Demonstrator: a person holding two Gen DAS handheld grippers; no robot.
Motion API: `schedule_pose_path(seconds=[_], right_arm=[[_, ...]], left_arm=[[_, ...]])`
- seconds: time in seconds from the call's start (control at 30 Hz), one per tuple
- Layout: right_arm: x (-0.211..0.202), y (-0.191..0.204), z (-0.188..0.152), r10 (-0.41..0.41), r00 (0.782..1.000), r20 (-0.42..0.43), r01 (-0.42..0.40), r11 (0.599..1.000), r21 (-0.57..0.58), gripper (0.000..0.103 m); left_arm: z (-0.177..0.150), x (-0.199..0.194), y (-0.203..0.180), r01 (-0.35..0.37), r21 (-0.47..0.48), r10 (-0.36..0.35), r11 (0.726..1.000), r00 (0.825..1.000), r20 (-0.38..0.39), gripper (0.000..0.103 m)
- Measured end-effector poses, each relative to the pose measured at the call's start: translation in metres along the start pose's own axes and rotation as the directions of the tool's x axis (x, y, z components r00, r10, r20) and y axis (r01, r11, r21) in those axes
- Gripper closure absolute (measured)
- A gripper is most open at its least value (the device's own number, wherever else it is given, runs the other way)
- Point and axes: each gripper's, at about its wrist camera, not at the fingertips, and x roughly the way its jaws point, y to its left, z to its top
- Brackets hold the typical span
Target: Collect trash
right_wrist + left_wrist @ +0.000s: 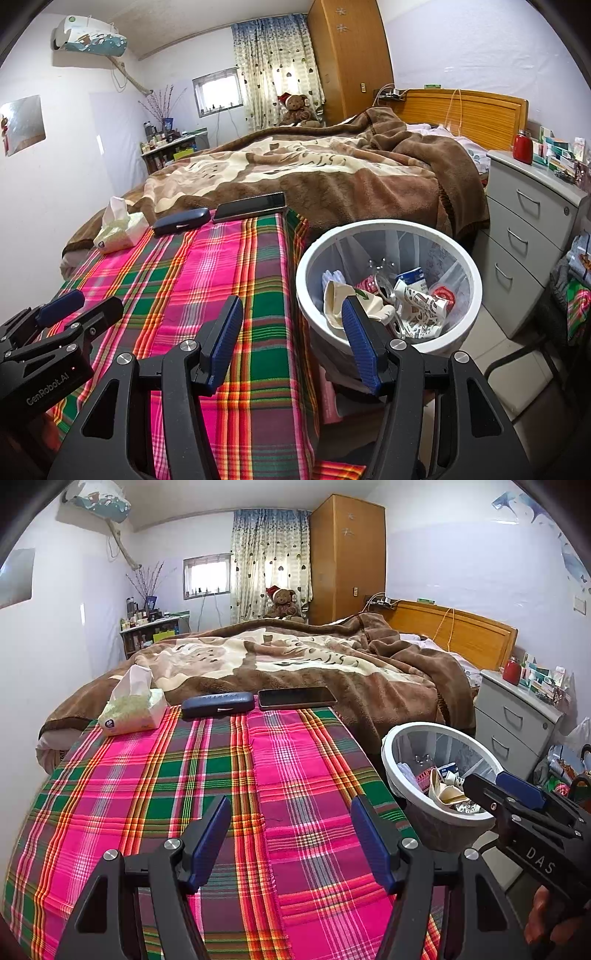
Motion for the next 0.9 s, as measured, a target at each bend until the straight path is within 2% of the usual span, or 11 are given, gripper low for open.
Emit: schedule_pose_path(seconds=[0.9], right_arm=[[0.0015,0.0014,-0.0018,0.004,1.000,-0.004,-0.004,1.000,-0.003,0.046]], left_arm=[[-0.0036,0.0020,0.0043,0.013,-0.015,-0.013,1.000,1.000,-0.009,0.036]])
